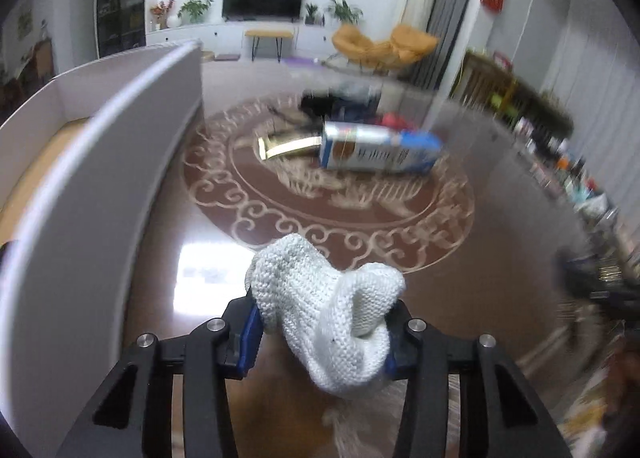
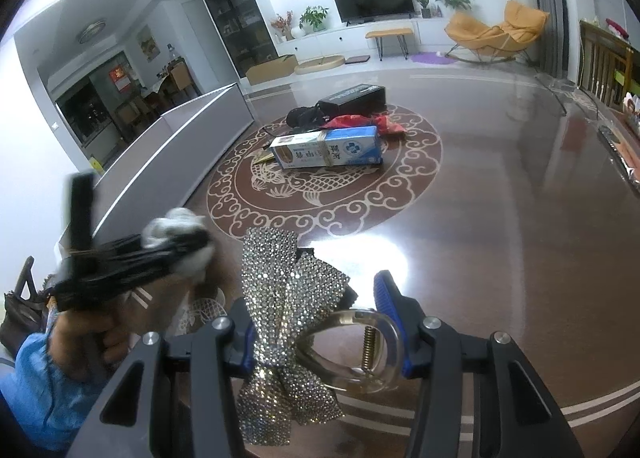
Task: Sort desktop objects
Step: 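Carry the glove and bow clip to the bin and release both, then move both grippers back over the table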
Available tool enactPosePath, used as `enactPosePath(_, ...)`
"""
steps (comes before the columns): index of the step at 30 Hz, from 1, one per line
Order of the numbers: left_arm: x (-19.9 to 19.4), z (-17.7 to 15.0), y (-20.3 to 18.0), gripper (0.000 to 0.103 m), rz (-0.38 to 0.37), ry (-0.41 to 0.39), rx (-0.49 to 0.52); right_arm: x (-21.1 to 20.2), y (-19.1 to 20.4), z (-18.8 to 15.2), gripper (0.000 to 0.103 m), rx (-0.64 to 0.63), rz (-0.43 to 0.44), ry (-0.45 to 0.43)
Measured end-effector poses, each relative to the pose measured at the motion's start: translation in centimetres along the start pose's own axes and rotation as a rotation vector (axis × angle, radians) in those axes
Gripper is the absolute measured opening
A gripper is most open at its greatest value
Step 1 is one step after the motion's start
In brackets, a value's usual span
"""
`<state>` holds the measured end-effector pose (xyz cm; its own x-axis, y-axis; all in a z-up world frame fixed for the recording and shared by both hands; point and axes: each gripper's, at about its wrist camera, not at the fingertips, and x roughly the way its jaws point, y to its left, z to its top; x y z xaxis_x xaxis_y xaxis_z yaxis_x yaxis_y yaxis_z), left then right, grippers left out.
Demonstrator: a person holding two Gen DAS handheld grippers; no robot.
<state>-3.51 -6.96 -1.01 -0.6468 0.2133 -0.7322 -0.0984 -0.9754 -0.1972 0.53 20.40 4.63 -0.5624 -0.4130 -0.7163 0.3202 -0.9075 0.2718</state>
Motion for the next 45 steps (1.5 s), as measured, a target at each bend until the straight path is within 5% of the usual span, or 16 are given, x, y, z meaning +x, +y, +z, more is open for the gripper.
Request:
enactPosePath(4,-7.4,2.0,2.9,0.046,-0.028,-0.089,-0.032,1.2,3.6,2.8,0.050,-0.054,0.050,0.009)
enactPosePath(9,-13.0,5.3,11.8,0.047,0.139,-0.149,-0.060,2.9,15.6,8.4,0.050,-0.246,0.219,-0.004)
enactPosePath(16,-10.9,7.4,26.3,0.047,0.345,-0.003,-0.214,9.2,33.3,10.1,0.050,-0.484,0.412,0.068)
enactPosePath(20,-8.4,6.9,29.5,0.052,0.349,0.091,-0.258,14.8,38.2,7.6,0.050,-0.569,0.410,0.190)
enactPosePath(23,-6.8,6.3,30.4,0.065,0.368,0.155,-0.282,18.0,39.4,5.9,0.052,-0.579,0.389,0.264)
enactPosePath(27,-7.2,6.0,30.0,0.082,0.388,0.139,-0.288,18.4,39.2,5.5,0.083,-0.547,0.427,0.278)
enactPosePath(34,-9.5,6.1,28.0,0.088,0.526,-0.002,-0.248,12.0,35.0,6.5,0.091,-0.529,0.439,0.027)
enactPosePath(40,-13.9,5.5,18.3,0.088,0.345,-0.187,-0.129,9.5,22.1,3.7,0.103,-0.508,0.150,-0.159)
enactPosePath(45,-15.1,5.9,6.9,0.101,0.160,-0.245,0.034,11.3,5.6,2.1,0.103,-0.229,-0.159,-0.008)
